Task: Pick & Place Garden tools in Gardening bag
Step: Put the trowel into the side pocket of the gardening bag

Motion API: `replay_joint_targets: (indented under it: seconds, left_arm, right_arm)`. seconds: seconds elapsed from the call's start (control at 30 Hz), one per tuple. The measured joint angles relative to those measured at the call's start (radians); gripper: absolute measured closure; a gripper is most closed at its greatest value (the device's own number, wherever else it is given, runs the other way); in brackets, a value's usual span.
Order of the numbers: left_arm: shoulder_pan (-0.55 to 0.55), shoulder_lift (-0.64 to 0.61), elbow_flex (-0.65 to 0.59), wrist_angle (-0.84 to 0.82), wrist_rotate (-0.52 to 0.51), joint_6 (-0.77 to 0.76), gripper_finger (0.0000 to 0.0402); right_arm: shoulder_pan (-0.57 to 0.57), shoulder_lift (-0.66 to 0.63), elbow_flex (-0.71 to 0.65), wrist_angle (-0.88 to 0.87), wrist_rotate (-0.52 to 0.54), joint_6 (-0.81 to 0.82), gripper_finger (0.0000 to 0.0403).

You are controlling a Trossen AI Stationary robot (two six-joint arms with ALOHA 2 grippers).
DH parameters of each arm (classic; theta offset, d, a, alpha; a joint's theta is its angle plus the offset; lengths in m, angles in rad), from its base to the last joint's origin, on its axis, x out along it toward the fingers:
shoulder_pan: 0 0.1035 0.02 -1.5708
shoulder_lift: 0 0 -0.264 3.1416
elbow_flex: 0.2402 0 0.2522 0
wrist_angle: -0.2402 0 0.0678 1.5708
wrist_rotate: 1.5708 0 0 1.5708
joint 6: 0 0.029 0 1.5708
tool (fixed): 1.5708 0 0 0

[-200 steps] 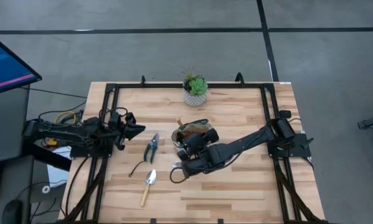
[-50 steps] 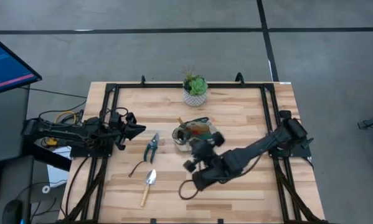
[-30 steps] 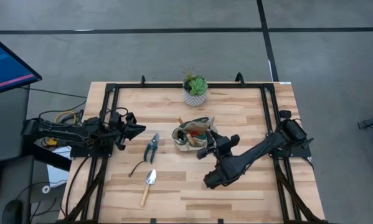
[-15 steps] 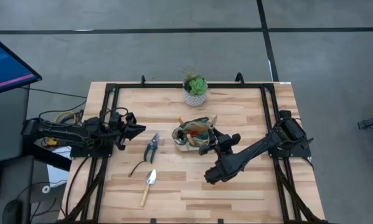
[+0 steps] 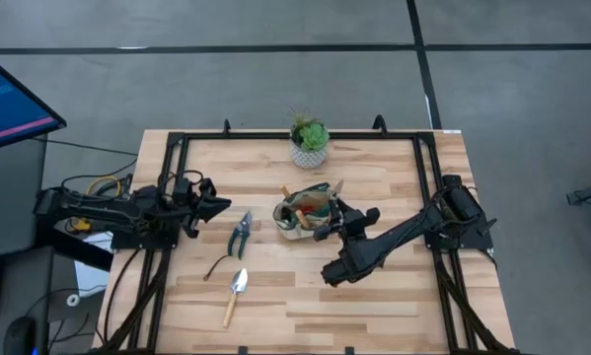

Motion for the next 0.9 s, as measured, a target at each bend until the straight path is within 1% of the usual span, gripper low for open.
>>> replay_joint_targets:
  seconds: [0.1, 0.33, 0.5, 0.6, 0.73, 0.9]
  left_arm:
    - [0.000, 0.000, 0.000, 0.000, 0.000, 0.000, 0.0394]
    - [0.000, 0.000, 0.000, 0.000, 0.000, 0.000, 0.0394]
    - [0.000, 0.000, 0.000, 0.000, 0.000, 0.000, 0.0394]
    - [0.000, 0.000, 0.000, 0.000, 0.000, 0.000, 0.0394]
    - [0.000, 0.000, 0.000, 0.000, 0.000, 0.000, 0.0394]
    - [0.000, 0.000, 0.000, 0.000, 0.000, 0.000, 0.0394]
  right_arm:
    - [-0.011, 0.000, 0.000, 0.015, 0.008, -0.015, 0.0346]
    - [-0.048, 0.000, 0.000, 0.143, 0.037, -0.209, 0.0346]
    - [-0.055, 0.000, -0.015, 0.220, 0.040, -0.301, 0.0346]
    - [-0.054, 0.000, -0.047, 0.244, 0.048, -0.292, 0.0346]
    - [-0.042, 0.000, -0.087, 0.243, 0.060, -0.217, 0.0346]
    - [-0.038, 0.000, -0.101, 0.242, 0.072, -0.206, 0.0346]
